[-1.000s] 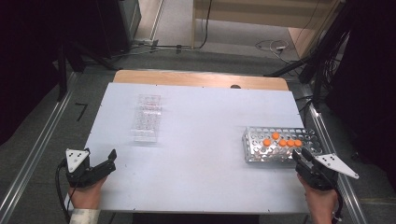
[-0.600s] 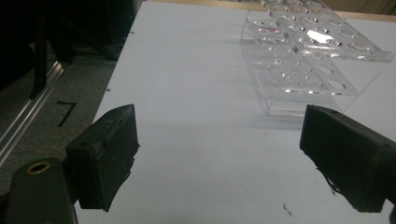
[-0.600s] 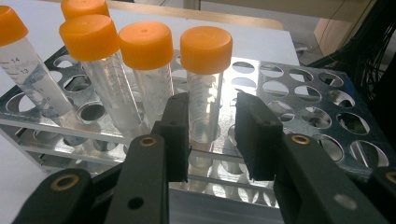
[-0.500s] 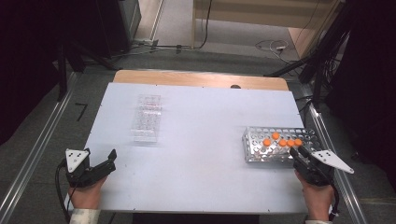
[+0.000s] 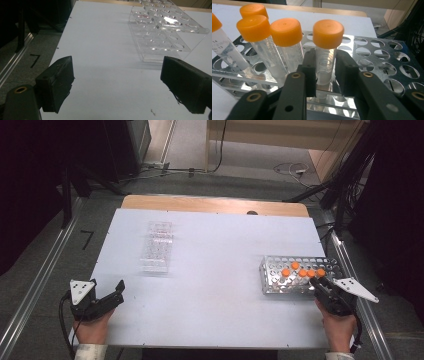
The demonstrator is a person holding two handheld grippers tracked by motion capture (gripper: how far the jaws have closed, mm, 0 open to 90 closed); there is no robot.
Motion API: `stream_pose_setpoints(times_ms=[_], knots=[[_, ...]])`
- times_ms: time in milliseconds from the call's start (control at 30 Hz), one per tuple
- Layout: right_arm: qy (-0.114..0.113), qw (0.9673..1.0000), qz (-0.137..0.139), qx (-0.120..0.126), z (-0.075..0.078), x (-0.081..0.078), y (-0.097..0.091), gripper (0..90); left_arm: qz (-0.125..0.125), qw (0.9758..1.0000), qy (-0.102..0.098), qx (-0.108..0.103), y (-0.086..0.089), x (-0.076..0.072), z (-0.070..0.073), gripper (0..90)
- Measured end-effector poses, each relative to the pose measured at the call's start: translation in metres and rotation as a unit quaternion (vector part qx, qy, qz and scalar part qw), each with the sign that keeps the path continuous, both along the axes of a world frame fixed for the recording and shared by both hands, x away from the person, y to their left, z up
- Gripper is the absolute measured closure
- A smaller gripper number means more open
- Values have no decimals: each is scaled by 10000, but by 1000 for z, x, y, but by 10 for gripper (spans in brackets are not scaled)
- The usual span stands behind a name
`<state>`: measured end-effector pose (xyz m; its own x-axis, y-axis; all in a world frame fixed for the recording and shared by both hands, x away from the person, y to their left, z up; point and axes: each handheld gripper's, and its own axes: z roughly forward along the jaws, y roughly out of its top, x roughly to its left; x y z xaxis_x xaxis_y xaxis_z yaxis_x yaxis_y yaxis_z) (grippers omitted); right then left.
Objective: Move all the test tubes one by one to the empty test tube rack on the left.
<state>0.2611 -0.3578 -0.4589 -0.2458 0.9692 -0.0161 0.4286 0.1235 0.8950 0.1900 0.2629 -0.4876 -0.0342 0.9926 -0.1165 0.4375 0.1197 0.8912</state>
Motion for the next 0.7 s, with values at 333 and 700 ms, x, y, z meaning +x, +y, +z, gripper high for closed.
stream_pose_setpoints(times_ms=[333, 700], knots=[[-193, 9995, 7, 230, 10, -4, -3, 714, -4, 10000, -7, -22, 0, 0, 0, 119], [-560, 9967, 44, 591, 34, -18, -12, 718, -26, 10000, -4, -21, -1, 0, 0, 118]])
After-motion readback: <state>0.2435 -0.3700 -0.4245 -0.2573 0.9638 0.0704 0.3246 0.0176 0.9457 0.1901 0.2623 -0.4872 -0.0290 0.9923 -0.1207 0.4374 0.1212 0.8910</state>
